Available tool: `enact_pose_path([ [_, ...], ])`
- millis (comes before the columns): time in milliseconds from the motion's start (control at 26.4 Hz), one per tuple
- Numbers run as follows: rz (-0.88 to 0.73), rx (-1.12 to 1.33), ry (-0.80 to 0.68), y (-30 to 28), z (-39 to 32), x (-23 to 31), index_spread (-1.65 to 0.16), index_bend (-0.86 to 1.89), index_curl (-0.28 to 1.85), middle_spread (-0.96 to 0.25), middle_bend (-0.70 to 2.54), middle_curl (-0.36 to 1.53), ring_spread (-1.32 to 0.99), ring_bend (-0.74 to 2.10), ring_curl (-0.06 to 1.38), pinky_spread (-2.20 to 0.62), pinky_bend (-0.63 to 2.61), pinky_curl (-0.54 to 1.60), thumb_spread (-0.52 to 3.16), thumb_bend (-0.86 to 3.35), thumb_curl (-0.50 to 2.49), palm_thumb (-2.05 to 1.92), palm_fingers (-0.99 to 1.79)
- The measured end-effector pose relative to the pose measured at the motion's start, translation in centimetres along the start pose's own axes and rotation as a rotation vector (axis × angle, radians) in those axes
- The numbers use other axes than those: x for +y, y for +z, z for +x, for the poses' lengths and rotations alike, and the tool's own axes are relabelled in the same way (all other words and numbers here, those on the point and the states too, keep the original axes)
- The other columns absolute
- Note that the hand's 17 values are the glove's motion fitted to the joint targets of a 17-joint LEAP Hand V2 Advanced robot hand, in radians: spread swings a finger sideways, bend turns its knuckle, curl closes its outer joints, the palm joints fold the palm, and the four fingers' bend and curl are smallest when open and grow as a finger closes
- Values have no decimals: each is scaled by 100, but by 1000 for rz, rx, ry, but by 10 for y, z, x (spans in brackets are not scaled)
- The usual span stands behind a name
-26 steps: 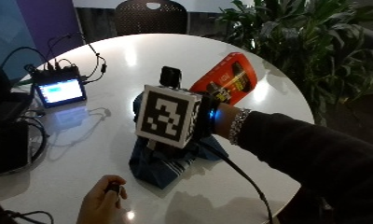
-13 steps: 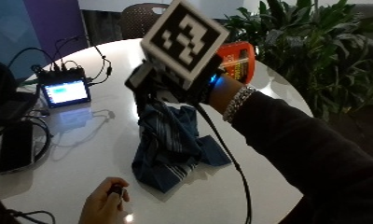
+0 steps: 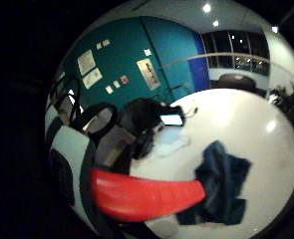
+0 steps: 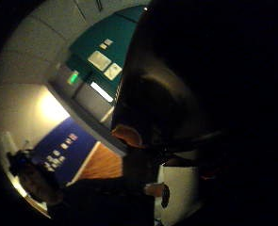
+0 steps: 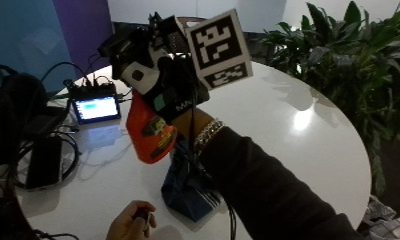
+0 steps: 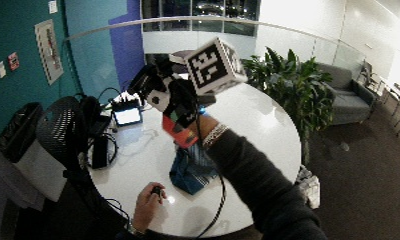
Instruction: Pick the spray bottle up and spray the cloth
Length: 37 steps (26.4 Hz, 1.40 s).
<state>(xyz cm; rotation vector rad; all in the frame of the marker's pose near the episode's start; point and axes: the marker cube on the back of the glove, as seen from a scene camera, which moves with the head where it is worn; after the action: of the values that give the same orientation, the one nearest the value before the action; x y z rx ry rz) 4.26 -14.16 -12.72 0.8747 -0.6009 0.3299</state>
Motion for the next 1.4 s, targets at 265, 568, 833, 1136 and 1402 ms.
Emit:
enact_pose_path([
  [265, -3, -225, 236, 68, 38, 31, -28, 22, 57, -20, 51, 53, -18, 70, 47, -30, 55, 43, 51, -3, 75, 87, 135],
  [568, -11, -217, 273, 98, 66, 54, -27, 20, 57, -20, 51, 53, -16, 70, 46, -30, 55, 43, 53, -3, 76, 88, 135],
  [833, 41, -191, 200, 90, 61, 44, -27, 19, 58, -20, 52, 53, -16, 70, 46, -30, 54, 43, 53, -3, 76, 88, 137],
  [1136, 71, -126, 100, 74, 51, 25, -28, 20, 58, -21, 54, 53, -19, 69, 46, -31, 56, 44, 53, -3, 76, 87, 138],
  [1402, 65, -87, 95, 75, 49, 24, -28, 19, 58, -22, 54, 53, -21, 69, 46, -31, 57, 44, 53, -3, 76, 87, 137],
])
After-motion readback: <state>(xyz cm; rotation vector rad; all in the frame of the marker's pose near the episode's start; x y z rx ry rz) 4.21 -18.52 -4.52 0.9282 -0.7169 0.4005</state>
